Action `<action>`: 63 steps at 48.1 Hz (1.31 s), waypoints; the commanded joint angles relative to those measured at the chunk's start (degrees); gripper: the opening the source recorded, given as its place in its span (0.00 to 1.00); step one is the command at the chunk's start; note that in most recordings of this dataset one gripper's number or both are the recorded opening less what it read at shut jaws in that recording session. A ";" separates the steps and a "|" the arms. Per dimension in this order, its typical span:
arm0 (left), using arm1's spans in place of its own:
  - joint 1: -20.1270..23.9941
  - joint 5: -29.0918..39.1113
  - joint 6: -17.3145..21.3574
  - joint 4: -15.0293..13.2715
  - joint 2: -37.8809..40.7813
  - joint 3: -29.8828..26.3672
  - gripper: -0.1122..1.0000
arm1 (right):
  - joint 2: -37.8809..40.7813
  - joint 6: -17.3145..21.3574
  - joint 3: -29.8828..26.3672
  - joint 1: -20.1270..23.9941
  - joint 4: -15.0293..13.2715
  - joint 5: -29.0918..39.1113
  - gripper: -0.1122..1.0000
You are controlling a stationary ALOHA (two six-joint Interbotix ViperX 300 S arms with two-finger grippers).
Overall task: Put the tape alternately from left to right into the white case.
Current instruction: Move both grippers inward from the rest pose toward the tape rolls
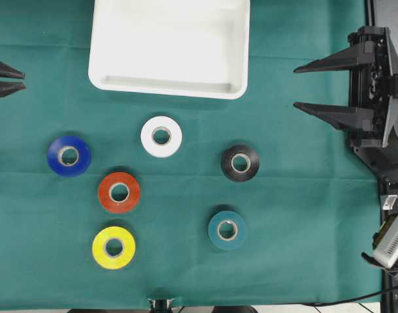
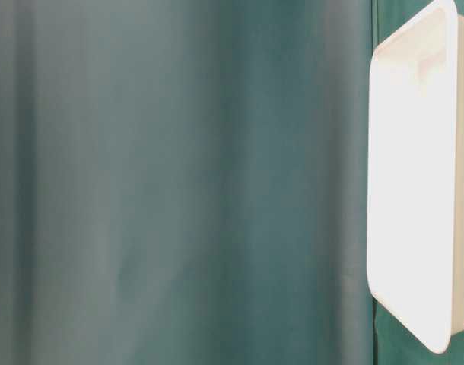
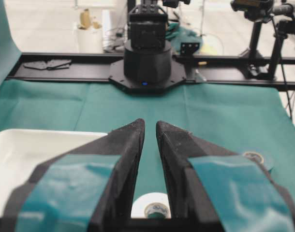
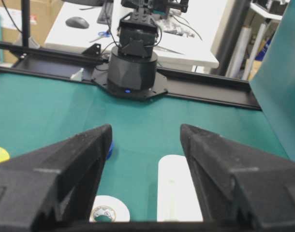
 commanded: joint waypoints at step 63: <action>-2.64 1.23 -2.55 -1.32 0.79 1.32 0.97 | 6.94 1.85 -2.11 -1.58 0.00 2.29 0.87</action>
